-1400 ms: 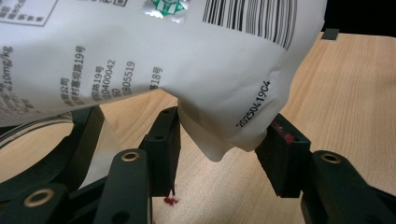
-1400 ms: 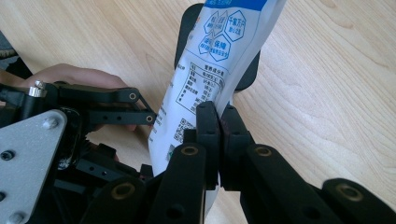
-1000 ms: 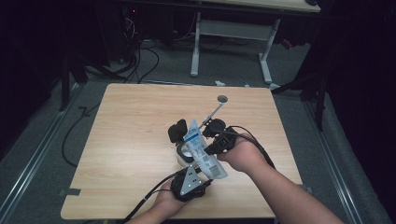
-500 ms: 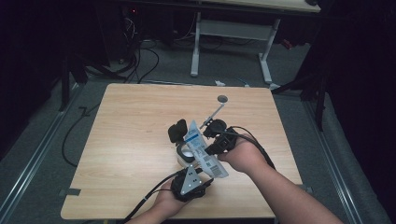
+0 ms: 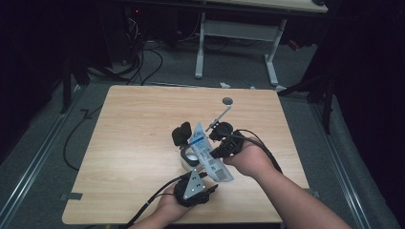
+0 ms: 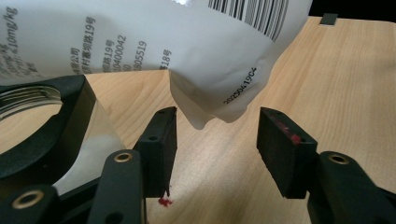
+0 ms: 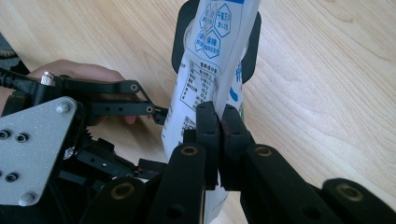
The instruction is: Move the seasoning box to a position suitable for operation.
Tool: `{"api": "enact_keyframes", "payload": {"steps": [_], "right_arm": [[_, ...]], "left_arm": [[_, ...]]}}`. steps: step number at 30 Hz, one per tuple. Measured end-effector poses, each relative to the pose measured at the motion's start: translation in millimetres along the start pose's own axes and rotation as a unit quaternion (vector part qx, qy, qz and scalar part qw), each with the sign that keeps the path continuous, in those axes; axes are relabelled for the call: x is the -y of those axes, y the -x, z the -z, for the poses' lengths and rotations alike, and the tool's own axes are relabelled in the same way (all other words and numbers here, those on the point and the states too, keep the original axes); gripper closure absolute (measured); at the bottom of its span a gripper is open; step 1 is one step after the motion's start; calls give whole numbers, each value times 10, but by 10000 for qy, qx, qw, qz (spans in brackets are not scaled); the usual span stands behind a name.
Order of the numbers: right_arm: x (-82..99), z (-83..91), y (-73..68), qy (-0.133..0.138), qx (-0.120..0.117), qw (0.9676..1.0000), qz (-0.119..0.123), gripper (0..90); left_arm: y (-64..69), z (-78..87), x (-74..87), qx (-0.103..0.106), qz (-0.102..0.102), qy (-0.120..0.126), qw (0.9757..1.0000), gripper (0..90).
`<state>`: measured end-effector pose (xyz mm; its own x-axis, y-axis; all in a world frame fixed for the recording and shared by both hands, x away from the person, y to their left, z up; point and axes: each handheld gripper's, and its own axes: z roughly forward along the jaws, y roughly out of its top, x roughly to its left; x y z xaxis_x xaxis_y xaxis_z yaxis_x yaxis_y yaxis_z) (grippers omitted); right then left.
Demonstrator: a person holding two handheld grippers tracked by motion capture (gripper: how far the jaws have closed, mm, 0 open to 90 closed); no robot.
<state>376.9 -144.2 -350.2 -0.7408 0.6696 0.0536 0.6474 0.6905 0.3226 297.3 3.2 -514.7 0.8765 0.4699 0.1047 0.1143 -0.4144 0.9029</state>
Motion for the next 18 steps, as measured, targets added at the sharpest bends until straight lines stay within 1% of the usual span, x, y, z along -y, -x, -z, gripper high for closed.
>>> {"api": "enact_keyframes", "payload": {"steps": [3,4,6,8,10,12,13,18], "right_arm": [[6,-3,-5,-15,-8,10000,-22,886],[10,-5,2,-5,-7,10000,22,886],[9,1,-1,-19,-14,10000,-40,886],[13,5,15,10,-7,10000,7,886],[16,11,23,29,-9,10000,11,886],[21,16,25,24,-16,10000,-45,887],[24,16,30,19,-7,10000,-16,887],[39,15,40,9,-13,10000,-57,886]], "left_arm": [[-10,17,8,44,23,-31,10000,478],[-13,20,11,48,18,-43,10000,478],[-27,25,15,95,25,-66,9999,478],[-35,27,21,136,49,-116,9998,479],[-21,20,43,158,2,-173,9997,479],[-9,20,59,147,-68,-224,9996,476],[-5,19,69,139,-77,-236,9996,474],[-28,61,98,111,-55,-257,9996,466]]}}
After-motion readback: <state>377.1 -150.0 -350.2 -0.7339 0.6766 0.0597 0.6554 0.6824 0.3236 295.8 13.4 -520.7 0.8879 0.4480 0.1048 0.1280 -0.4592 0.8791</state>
